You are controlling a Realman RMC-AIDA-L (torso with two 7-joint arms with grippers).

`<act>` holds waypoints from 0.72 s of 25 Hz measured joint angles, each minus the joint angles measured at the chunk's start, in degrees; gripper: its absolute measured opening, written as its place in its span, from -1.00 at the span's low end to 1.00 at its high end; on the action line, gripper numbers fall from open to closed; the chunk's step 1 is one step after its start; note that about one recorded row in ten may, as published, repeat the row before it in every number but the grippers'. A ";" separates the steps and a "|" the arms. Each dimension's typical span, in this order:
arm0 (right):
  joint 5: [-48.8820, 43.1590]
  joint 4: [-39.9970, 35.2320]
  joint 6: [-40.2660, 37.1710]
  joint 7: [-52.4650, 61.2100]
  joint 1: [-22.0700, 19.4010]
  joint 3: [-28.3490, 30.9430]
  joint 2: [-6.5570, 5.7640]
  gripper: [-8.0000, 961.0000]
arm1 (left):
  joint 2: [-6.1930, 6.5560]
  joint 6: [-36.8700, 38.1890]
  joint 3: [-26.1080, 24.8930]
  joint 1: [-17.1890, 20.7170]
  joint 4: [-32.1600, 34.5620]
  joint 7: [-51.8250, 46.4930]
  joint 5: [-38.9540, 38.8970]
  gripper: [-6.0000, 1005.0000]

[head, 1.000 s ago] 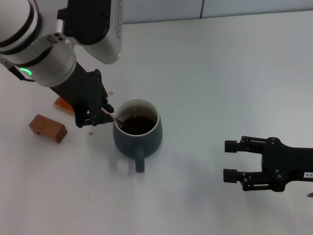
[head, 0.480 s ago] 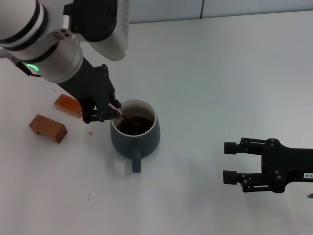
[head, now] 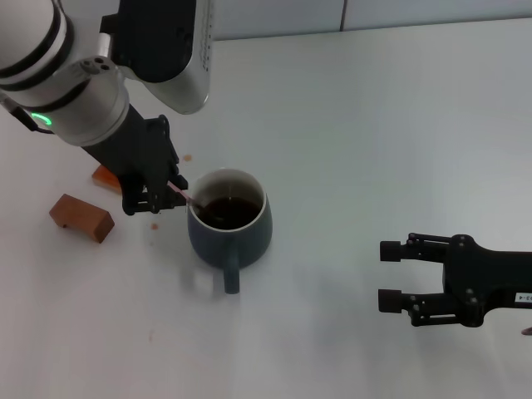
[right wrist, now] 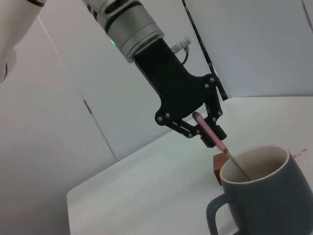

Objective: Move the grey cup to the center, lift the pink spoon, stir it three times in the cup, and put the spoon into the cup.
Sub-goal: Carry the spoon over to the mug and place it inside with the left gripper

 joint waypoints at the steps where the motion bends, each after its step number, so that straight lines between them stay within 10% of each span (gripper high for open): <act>1: 0.00 0.00 0.00 0.00 0.00 0.00 0.00 0.74 | -0.01 -0.02 0.01 -0.05 0.03 0.00 0.35 -0.74; 18: -0.35 0.25 0.10 0.17 0.03 -0.38 0.00 0.74 | -0.02 1.42 1.61 0.24 2.68 -0.65 -3.25 -0.74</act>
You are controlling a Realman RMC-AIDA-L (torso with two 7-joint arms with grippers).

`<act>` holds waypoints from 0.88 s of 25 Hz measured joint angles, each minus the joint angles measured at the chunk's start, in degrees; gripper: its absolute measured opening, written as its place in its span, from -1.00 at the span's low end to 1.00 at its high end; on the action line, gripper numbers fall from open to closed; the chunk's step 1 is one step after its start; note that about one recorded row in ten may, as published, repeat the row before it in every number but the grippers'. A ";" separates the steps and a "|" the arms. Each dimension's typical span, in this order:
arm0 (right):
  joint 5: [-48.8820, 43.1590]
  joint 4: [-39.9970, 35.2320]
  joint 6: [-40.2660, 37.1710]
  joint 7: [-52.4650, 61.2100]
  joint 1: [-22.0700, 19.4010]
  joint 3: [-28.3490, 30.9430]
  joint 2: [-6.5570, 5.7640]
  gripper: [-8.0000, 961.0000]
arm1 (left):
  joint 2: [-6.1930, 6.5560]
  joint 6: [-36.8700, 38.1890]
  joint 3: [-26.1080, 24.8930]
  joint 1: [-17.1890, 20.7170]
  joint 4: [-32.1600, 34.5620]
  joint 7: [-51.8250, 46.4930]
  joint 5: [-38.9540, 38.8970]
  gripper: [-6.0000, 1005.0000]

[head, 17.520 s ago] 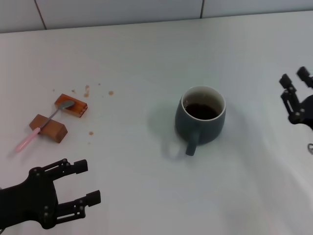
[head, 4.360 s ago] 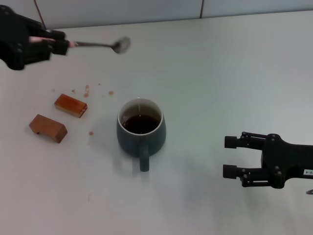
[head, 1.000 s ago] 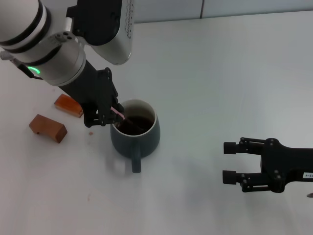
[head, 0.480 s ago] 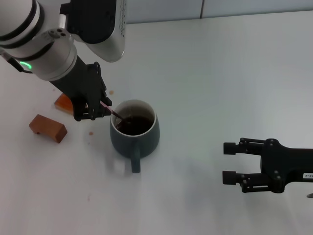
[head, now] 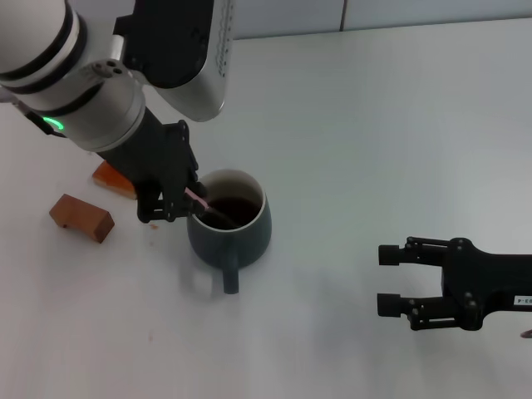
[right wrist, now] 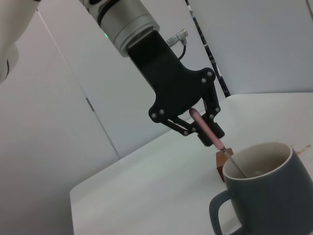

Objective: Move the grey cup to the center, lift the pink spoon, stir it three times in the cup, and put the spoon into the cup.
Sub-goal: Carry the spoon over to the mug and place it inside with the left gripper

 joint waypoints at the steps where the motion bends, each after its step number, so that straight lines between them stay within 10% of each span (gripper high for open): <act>1: -0.01 0.01 0.10 0.00 0.00 -0.12 0.00 0.74 | 0.03 0.20 -0.10 0.07 0.12 -0.04 0.31 -0.74; 10: 0.16 0.10 0.42 0.01 0.13 -0.68 0.07 0.74 | 0.01 -2.46 -0.44 -0.13 0.26 0.23 2.52 -0.74; 22: 0.20 0.10 0.43 0.01 0.39 -0.67 0.09 0.74 | 0.37 -3.93 -4.73 4.41 2.58 -0.23 -13.24 -0.53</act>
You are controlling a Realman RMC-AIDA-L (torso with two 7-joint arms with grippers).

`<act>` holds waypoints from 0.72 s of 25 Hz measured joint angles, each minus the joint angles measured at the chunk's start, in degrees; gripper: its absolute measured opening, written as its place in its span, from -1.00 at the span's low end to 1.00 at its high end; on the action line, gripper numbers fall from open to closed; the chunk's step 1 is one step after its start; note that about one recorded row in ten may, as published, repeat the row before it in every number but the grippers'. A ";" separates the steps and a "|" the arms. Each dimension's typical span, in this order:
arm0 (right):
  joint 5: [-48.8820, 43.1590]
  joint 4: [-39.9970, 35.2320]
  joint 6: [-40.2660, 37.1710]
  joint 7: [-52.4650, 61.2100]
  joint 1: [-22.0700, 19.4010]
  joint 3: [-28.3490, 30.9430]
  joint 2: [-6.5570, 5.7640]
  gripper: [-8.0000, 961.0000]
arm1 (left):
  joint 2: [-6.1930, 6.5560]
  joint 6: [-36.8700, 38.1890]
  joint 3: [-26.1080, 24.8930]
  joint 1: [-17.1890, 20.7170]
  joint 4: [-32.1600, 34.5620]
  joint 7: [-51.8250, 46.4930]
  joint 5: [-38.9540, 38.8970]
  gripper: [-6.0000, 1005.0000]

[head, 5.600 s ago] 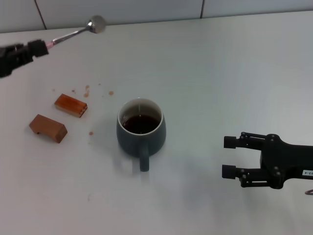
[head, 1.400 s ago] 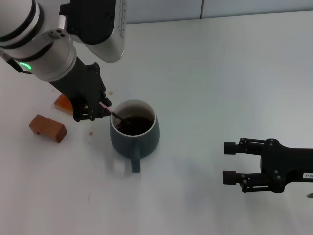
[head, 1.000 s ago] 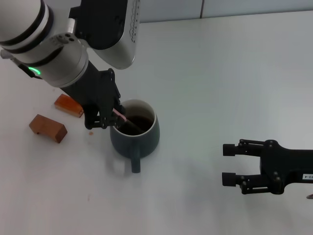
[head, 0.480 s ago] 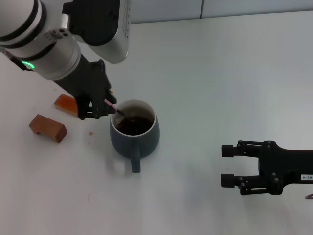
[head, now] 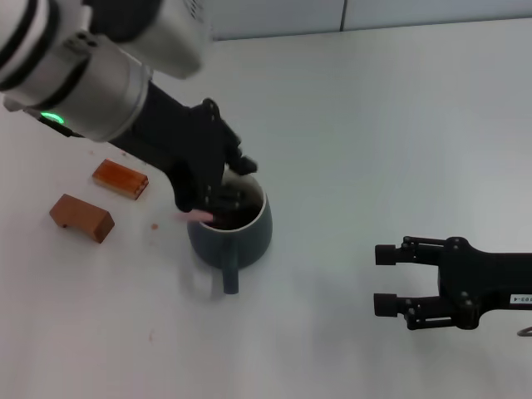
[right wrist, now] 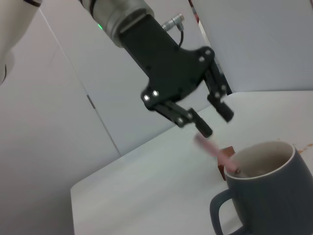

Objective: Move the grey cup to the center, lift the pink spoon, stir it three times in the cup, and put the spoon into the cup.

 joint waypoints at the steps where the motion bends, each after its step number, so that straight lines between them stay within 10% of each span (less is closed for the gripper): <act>1: -0.02 0.00 0.00 0.06 0.04 0.00 0.00 0.74 | 0.08 0.14 -2.63 0.78 0.34 0.54 -3.51 -0.47; 11: 0.08 -0.14 -0.01 0.32 0.21 -0.01 0.00 0.74 | 0.48 2.06 -21.98 5.58 0.61 7.49 -22.66 0.07; 12: 0.09 -0.15 -0.01 0.32 0.19 0.00 0.00 0.74 | 0.67 4.86 -31.06 9.87 -0.12 13.03 -28.50 0.12; 18: 0.20 -0.22 -0.14 0.25 0.07 0.26 0.00 0.74 | 0.82 7.45 -39.97 19.36 -4.66 22.67 -31.86 0.46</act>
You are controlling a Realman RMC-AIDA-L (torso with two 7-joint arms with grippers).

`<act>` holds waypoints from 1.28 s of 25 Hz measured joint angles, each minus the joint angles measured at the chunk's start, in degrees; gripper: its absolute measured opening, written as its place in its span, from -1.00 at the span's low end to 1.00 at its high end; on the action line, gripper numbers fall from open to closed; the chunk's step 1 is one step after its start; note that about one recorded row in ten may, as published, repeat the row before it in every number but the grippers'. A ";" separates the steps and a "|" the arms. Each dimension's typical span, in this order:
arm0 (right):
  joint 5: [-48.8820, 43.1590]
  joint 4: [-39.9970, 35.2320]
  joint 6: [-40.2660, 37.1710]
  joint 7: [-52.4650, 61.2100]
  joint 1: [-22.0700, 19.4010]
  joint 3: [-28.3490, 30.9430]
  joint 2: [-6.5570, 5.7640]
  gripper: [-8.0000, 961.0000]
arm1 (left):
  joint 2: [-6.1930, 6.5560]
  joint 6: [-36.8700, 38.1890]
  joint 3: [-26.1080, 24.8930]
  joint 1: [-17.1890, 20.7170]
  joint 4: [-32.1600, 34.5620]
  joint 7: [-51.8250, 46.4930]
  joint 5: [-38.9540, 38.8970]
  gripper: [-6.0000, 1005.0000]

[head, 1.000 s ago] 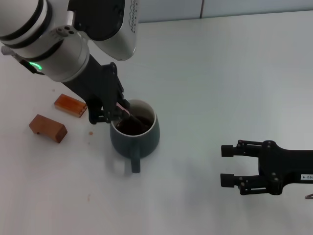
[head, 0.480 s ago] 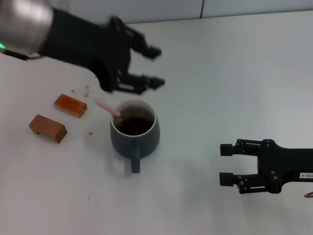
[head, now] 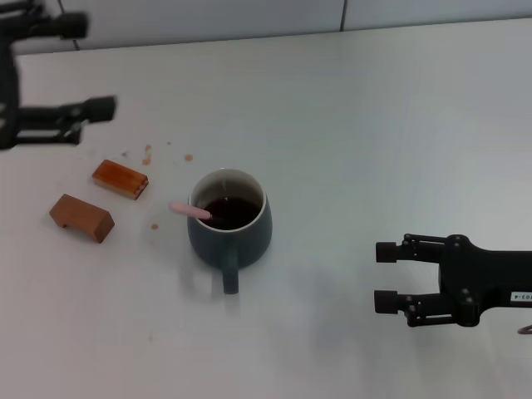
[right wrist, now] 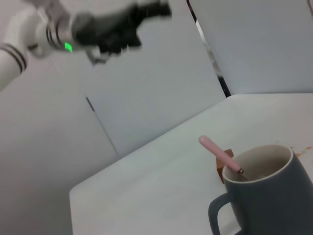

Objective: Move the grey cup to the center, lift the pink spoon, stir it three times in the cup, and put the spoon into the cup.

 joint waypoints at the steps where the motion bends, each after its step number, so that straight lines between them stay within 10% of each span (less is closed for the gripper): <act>1: 0.07 -0.03 -0.09 -0.09 0.00 0.10 0.00 0.74 | 0.06 0.19 -1.17 2.56 -3.28 3.04 -0.03 0.52; 10: 4.83 0.22 -0.80 -2.08 -0.75 -0.24 0.07 0.74 | 0.48 -0.26 -2.46 6.95 -17.91 12.59 0.82 0.67; 12: 5.95 0.97 -1.09 -3.94 -1.00 -0.25 0.12 0.74 | 0.23 -1.59 -1.92 7.52 -35.65 21.87 3.20 0.67; 16: 7.38 4.30 -1.02 -9.36 -1.28 -0.24 0.17 0.74 | -0.69 -4.91 -0.32 6.57 -45.87 28.48 5.28 0.67; 32: 7.28 8.32 2.94 -12.11 0.04 -1.68 0.12 0.74 | -0.20 -5.60 0.55 4.82 -50.48 30.83 6.51 0.67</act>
